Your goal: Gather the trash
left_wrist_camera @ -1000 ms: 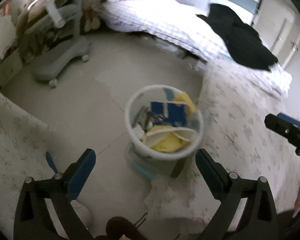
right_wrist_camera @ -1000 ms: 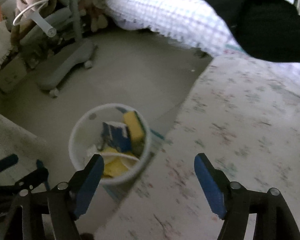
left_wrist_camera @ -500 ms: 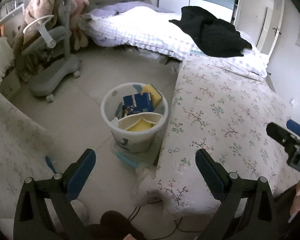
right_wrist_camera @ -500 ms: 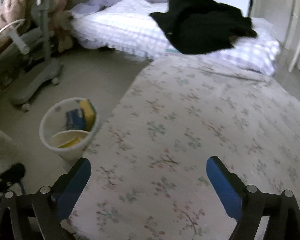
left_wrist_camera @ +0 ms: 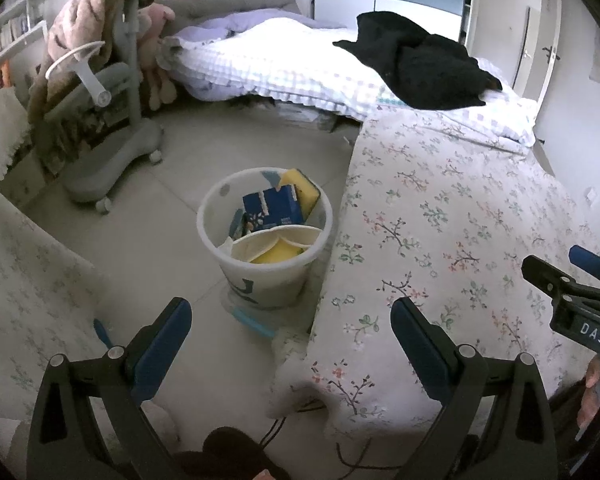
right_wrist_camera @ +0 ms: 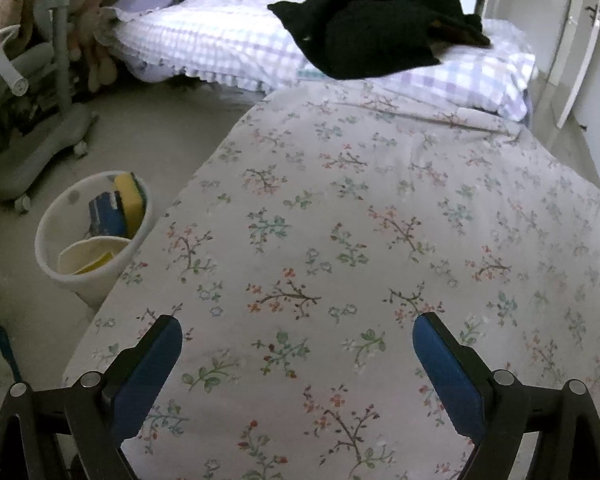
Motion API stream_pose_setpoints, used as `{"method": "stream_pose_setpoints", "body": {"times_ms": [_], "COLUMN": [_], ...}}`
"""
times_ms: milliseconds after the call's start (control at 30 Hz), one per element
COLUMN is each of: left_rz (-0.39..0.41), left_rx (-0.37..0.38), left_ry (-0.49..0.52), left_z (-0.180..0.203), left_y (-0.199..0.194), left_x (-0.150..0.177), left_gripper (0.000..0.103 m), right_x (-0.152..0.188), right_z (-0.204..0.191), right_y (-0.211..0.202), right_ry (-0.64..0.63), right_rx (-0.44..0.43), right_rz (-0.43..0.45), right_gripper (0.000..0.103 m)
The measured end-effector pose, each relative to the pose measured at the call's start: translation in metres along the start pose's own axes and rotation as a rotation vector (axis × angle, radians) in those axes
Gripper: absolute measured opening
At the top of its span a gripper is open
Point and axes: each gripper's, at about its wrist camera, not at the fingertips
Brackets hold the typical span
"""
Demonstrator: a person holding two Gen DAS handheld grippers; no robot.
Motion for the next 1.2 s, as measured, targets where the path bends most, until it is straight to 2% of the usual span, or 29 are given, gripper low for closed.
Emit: {"method": "stream_pose_setpoints", "body": {"times_ms": [300, 1200], "left_rz": [0.0, -0.002], "left_rx": [-0.012, 0.004], "left_ry": [-0.007, -0.005], "left_z": [-0.0026, -0.002], "left_y": [0.0019, 0.002], "left_x": [0.0001, 0.0011], "left_gripper": [0.101, 0.101], "right_x": [-0.0024, -0.0054], "right_z": [-0.0063, -0.002], "right_y": [-0.0015, -0.0026], "right_ry": [-0.002, 0.013], "right_rx": [-0.028, -0.023], "right_rz": [0.004, 0.009], "right_gripper": [0.096, 0.096]}}
Point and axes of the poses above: each gripper's, at about its wrist camera, not at the fingertips, and y roughly the way its jaws point, z to its right, x to its underside, and after that the axes turned 11 degrees about z, right-handed
